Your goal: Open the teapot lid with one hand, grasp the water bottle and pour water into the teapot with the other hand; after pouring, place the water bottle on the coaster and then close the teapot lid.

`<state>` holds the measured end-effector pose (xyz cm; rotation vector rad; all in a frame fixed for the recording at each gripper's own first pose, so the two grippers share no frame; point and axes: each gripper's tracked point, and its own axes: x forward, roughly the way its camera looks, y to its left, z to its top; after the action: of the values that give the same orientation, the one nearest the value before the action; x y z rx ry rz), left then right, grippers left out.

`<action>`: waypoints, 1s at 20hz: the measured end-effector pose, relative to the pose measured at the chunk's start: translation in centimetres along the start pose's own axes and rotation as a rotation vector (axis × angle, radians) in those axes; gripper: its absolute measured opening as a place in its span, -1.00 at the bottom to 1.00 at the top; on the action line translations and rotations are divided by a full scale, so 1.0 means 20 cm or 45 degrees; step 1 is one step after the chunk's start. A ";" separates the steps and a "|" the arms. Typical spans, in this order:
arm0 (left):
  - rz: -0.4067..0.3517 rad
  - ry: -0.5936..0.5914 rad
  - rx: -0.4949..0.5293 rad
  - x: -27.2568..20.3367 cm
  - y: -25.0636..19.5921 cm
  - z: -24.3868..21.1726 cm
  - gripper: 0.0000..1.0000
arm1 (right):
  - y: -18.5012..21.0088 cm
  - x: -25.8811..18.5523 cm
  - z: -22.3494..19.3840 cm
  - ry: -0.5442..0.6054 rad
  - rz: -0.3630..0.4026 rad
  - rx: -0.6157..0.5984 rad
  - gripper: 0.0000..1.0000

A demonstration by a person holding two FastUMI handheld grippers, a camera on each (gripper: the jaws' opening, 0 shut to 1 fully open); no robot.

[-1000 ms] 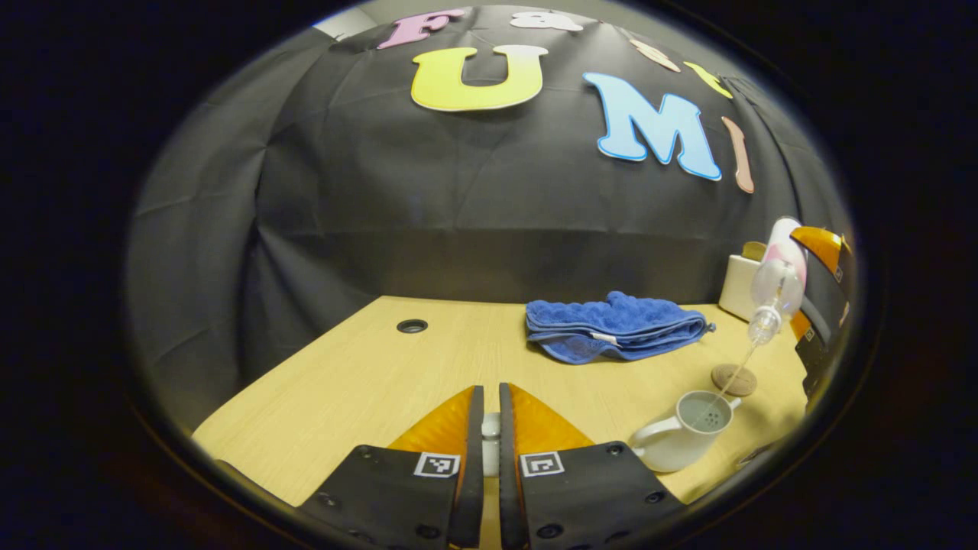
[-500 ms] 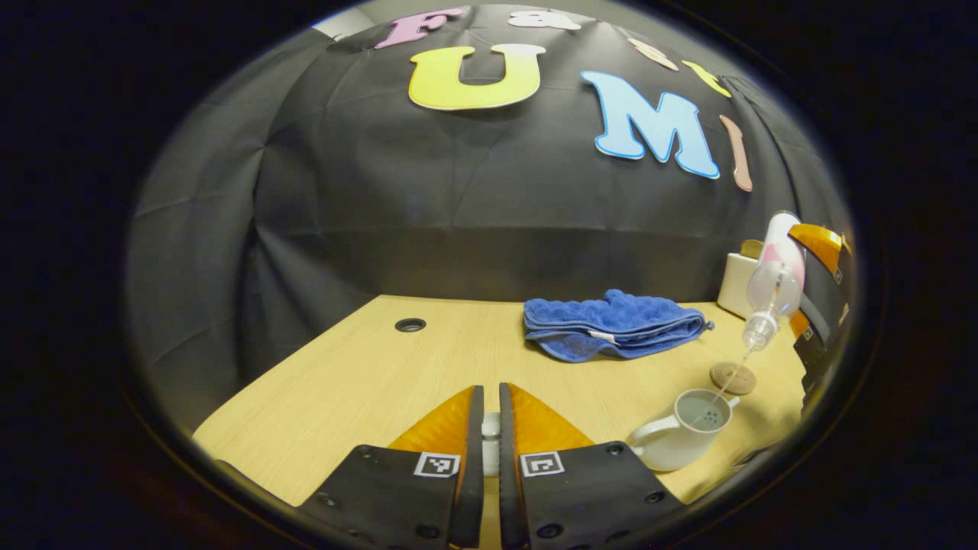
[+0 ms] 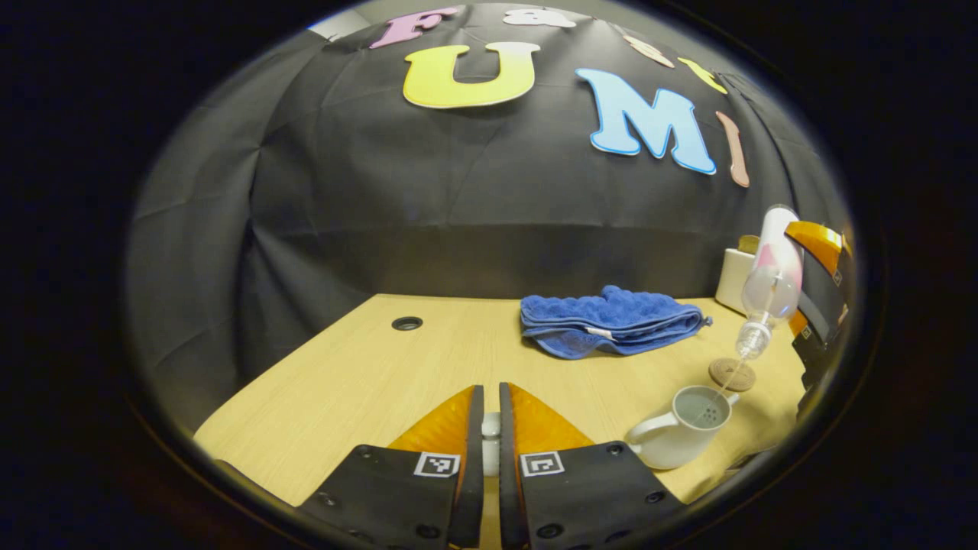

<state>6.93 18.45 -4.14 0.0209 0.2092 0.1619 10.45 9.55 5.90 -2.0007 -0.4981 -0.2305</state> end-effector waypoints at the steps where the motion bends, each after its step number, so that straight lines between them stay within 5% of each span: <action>1: -0.001 0.002 0.001 0.00 0.00 0.00 -0.68 | 0.00 0.00 0.00 -0.006 -0.002 -0.006 0.53; 20: -0.014 0.018 0.021 0.00 -0.03 -0.02 -0.68 | 0.00 -0.01 0.07 -0.065 0.001 -0.073 0.53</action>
<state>7.03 17.92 -4.52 0.0352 0.2243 0.1495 10.09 10.75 5.20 -2.0665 -0.5282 -0.1959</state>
